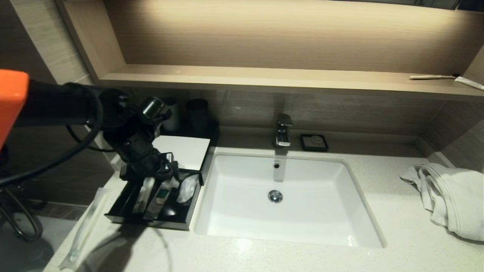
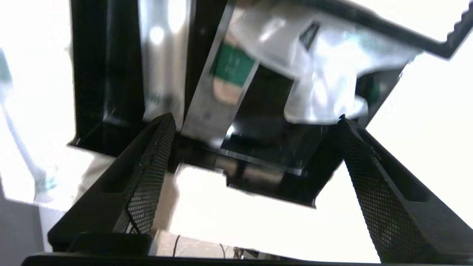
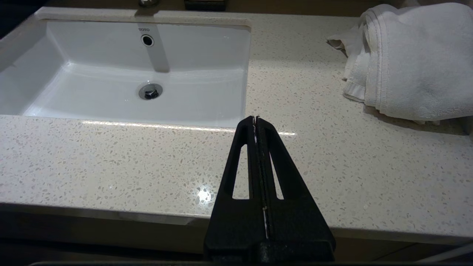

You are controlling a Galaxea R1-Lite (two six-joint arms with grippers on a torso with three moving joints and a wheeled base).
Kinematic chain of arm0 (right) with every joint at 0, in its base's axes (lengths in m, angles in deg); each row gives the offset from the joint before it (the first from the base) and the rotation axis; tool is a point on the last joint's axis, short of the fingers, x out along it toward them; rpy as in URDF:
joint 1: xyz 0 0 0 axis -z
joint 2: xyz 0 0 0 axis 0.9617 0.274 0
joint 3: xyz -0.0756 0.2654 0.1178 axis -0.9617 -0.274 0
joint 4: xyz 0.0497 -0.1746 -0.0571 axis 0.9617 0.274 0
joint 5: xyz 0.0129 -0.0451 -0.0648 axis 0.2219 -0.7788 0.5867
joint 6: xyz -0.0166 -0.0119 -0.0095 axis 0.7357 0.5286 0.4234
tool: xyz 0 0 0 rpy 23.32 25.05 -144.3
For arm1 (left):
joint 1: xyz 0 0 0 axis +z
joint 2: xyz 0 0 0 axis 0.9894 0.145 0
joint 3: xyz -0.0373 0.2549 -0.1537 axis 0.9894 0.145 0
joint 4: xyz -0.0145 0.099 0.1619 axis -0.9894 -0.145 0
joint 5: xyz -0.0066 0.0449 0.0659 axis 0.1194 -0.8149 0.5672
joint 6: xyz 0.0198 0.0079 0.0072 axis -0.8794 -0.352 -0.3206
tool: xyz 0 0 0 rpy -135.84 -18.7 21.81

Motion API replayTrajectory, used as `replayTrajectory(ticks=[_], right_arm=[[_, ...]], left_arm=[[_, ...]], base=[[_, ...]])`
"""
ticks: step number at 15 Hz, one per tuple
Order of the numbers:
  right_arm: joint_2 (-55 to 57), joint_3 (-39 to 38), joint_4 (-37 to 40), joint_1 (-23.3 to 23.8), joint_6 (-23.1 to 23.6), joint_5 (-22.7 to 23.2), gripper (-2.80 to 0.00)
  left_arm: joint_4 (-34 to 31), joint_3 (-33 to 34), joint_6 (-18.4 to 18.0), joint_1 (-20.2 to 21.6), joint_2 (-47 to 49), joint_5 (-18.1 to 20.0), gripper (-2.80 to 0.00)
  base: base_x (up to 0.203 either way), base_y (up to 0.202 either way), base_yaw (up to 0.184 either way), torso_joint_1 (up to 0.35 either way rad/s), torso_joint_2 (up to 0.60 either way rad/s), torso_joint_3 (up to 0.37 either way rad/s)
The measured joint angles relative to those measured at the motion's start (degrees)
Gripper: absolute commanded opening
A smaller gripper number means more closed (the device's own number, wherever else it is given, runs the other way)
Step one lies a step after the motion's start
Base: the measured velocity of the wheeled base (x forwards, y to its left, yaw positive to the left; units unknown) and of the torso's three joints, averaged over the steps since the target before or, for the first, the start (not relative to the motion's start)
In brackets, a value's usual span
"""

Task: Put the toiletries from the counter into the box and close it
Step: Place the bathroom toiletry into the drawer, then pick up the bathroom toiletry

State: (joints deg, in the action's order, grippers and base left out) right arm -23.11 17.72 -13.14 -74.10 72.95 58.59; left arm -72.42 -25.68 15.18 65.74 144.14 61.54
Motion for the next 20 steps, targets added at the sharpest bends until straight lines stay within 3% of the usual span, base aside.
replayTrajectory(ticks=[1, 8, 14, 20], right_arm=[[0.00, 0.00, 0.00, 0.00, 0.00, -0.04, -2.80], [0.00, 0.00, 0.00, 0.00, 0.00, -0.02, -2.80], [0.00, 0.00, 0.00, 0.00, -0.02, 0.00, -2.80], [0.00, 0.00, 0.00, 0.00, 0.00, 0.00, -2.80]], left_arm=[[0.11, 1.90, 0.03, 0.02, -2.18, 0.04, -2.80], [0.41, 15.01, 2.01, 1.15, -15.96, -0.38, -2.80], [5.88, 32.02, 2.08, 7.16, -27.16, -0.78, -2.80], [11.06, 44.62, -6.23, 17.47, -34.23, -0.67, -2.80]], base=[[0.000, 0.000, 0.000, 0.000, 0.00, 0.000], [0.000, 0.000, 0.000, 0.000, 0.00, 0.000], [0.000, 0.000, 0.000, 0.000, 0.00, 0.000], [0.000, 0.000, 0.000, 0.000, 0.00, 0.000]])
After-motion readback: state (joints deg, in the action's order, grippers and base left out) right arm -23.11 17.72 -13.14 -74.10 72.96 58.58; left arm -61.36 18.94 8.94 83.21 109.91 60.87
